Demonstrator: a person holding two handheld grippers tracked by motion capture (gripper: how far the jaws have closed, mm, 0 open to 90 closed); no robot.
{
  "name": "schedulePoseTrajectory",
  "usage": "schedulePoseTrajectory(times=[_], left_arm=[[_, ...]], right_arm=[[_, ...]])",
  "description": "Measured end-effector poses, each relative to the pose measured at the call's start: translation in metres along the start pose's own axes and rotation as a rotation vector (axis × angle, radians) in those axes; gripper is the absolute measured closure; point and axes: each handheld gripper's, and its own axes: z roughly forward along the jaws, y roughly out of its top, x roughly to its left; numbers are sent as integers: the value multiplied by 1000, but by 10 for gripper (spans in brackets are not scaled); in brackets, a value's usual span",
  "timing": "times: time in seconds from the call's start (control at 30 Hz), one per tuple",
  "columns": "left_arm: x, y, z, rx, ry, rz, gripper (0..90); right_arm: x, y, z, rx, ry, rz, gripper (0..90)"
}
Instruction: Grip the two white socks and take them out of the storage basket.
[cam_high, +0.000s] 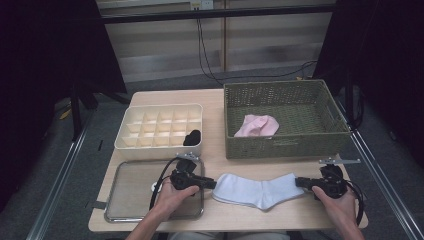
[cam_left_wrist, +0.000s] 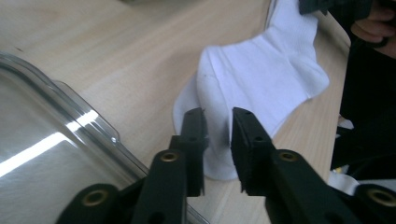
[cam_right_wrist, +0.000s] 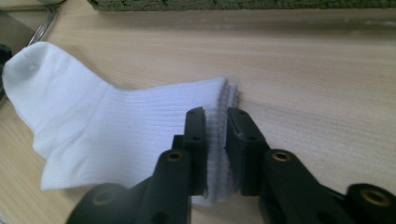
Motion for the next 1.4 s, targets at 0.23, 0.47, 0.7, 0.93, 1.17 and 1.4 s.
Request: schedulePoseTrajectory(times=[0.23,0.47,0.7,0.93,1.17,1.4], left_arm=[[-6,2,-6,-64,2,35,680],[-8,2,-1,-44,-6,43,686],[-7,1,3,-25,-8,45,685],[-8,1,3,-28,10,57,686],[-12,2,4,-29,-7,64,685],[-13,1,6,-12,-1,79,665]], right_arm=[[0,-1,-1,-6,6,6,635],[0,-2,5,25,1,-1,582],[4,0,11,48,-1,-44,706],[5,1,12,55,10,-33,817],[6,6,8,28,86,-30,829],[6,10,3,4,115,-12,830]])
